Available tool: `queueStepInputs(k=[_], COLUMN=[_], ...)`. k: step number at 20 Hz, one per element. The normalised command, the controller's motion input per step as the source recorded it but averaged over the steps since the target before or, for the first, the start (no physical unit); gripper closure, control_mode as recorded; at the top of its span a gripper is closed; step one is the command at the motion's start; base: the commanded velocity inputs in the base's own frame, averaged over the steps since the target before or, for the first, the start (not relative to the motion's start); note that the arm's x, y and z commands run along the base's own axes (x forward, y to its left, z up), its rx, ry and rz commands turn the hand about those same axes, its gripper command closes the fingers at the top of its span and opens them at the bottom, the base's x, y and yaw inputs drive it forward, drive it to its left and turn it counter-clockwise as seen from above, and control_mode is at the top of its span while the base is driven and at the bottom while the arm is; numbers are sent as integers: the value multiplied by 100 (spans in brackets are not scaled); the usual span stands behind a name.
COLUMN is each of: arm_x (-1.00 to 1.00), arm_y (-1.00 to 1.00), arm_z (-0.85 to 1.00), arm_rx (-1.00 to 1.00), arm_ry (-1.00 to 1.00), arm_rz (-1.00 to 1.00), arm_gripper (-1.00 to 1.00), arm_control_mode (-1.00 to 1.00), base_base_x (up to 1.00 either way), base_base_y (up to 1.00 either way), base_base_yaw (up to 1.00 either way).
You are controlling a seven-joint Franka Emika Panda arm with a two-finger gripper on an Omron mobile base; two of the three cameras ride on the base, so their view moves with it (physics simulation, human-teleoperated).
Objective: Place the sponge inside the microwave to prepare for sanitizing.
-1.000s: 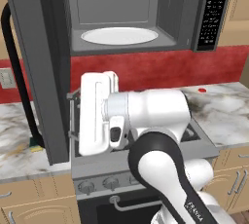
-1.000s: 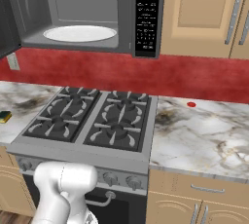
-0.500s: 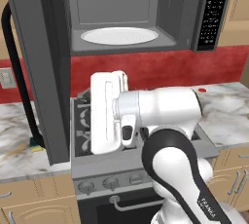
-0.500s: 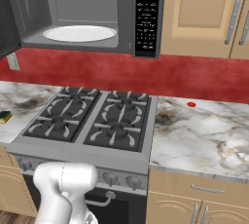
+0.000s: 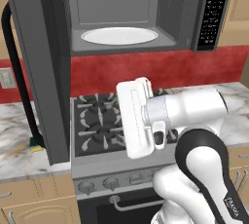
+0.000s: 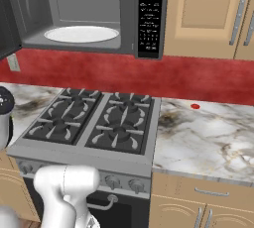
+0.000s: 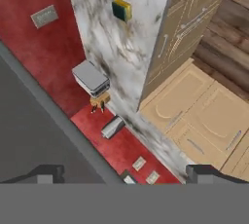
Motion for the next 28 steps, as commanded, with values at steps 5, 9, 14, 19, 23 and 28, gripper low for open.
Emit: queueStepInputs(k=[5,9,14,19,23,28], arm_x=[24,14,1,-9,29,49], arm_y=[-61,-53,-13,4,3,-6], arm_z=[-40,-26,-46,-44,-56,-19], arm_rx=[-36,-50,-58,-63,-27,0], arm_ry=[-11,-10,-5,-16,5,1], arm_rz=[25,34,41,29,15,29], arm_gripper=[-100,-100,-100,-100,-100,-100], arm_control_mode=[-100,-100,-100,-100,-100,-100], base_base_x=[0,0,0,0,0,0], base_base_y=[0,0,0,0,0,0], base_base_yaw=[0,0,0,0,0,0])
